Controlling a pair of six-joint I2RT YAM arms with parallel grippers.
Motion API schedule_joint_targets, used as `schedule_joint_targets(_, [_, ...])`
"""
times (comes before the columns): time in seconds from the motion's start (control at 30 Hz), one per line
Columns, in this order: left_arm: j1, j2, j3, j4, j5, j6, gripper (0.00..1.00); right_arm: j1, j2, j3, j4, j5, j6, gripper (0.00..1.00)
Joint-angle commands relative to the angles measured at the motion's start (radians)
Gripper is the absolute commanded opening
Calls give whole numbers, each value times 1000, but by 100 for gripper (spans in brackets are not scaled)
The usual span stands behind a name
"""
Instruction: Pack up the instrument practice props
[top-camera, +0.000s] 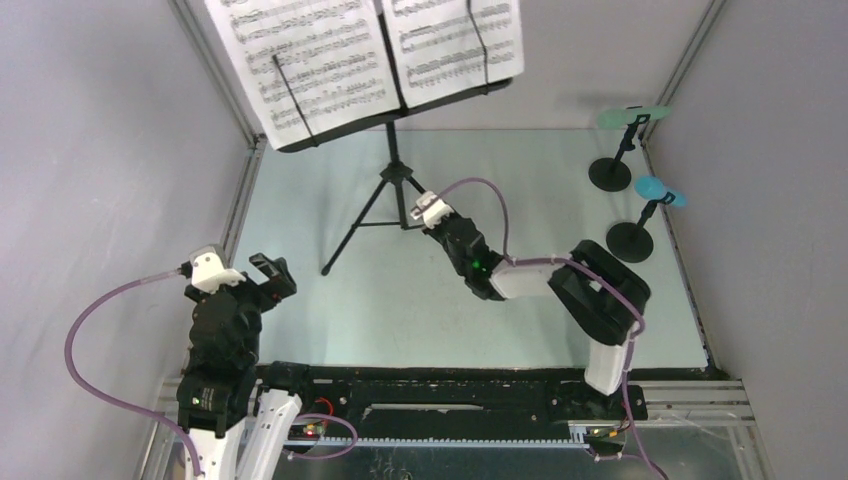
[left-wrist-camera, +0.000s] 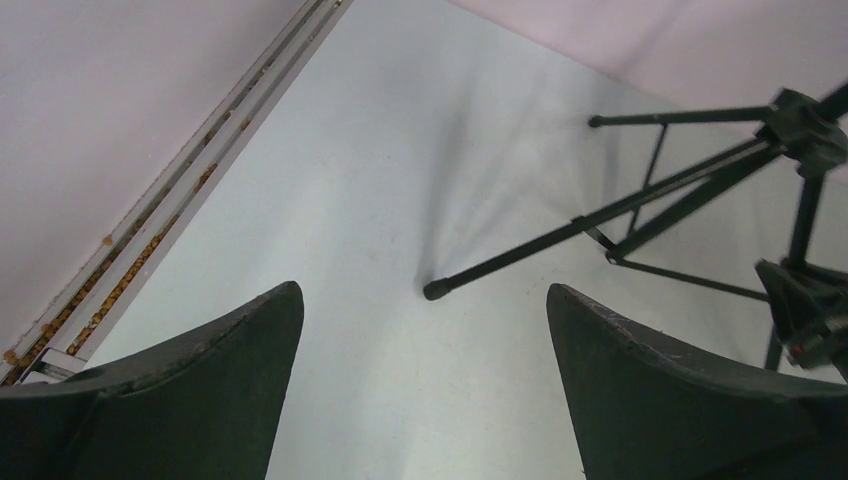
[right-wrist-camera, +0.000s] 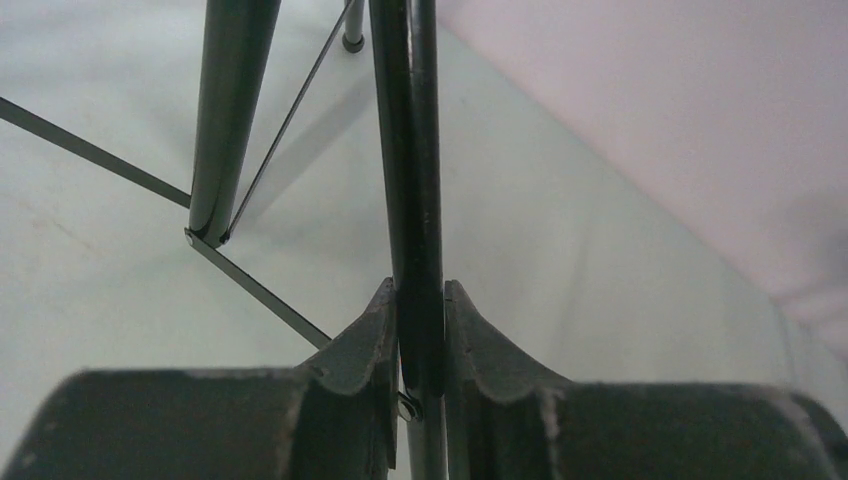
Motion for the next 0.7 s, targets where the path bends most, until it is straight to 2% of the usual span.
schedule_joint_targets(0.0, [8,13,-15,29,23,22,100,-12,-133,-211,-8,260,188,0])
schedule_joint_targets(0.13, [7,12,-16,29,33,21,99,-10,-250,-382,30,275,220,0])
schedule_joint_targets(0.2, [8,11,-16,29,36,21,99,0,-314,-449,50,216,219,0])
schedule_joint_targets(0.33, [8,9,-13,30,37,21,100,-8,-392,-458,-77,167,300,0])
schedule_joint_targets(0.47, [7,-6,-17,30,36,21,100,-9,-399,-457,-94,132,288,1])
schedule_joint_targets(0.5, [8,-13,-17,30,35,22,100,-6,-402,-457,-100,138,291,18])
schedule_joint_targets(0.57, [7,-22,-19,33,33,21,100,1,-420,-456,-120,176,321,57])
schedule_joint_targets(0.6, [7,-24,-20,33,32,23,100,4,-430,-456,-131,193,338,64])
schedule_joint_targets(0.67, [8,-23,-19,33,33,24,100,3,-482,-457,-178,189,365,70])
